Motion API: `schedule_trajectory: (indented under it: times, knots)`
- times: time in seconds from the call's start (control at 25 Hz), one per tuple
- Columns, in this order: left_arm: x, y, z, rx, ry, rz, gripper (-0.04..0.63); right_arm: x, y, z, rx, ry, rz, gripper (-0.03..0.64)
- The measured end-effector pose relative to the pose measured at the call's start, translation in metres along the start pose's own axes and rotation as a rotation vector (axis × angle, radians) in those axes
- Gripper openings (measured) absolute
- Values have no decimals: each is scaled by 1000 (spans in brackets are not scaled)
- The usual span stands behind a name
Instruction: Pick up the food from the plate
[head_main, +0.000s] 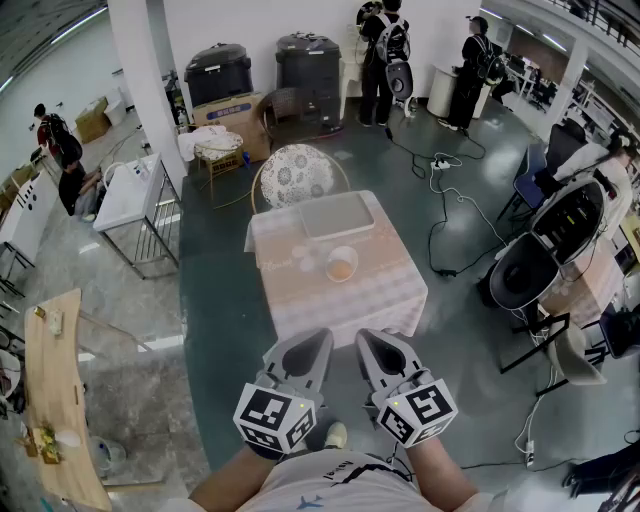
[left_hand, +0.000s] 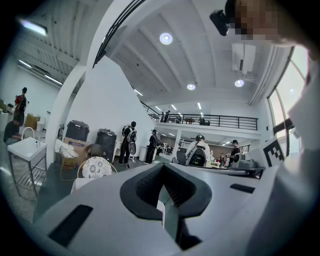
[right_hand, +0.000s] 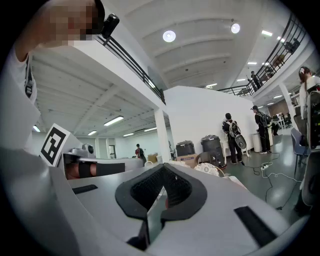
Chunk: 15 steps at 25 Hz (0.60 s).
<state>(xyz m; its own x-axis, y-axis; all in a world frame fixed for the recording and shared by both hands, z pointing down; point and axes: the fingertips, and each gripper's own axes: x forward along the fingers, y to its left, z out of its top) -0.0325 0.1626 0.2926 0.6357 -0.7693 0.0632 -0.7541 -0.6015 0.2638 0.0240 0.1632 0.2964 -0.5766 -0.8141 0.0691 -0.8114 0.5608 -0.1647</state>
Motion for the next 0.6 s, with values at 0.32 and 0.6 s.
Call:
schedule_trajectory:
  times: [0.32,0.6]
  knots:
    - [1,-4,-1,1,1,-2,6,-3,-1,0,4,3,2,14]
    - [4,-6,-3,9,2,6,6,-5,-2,0,33,-10,41,15]
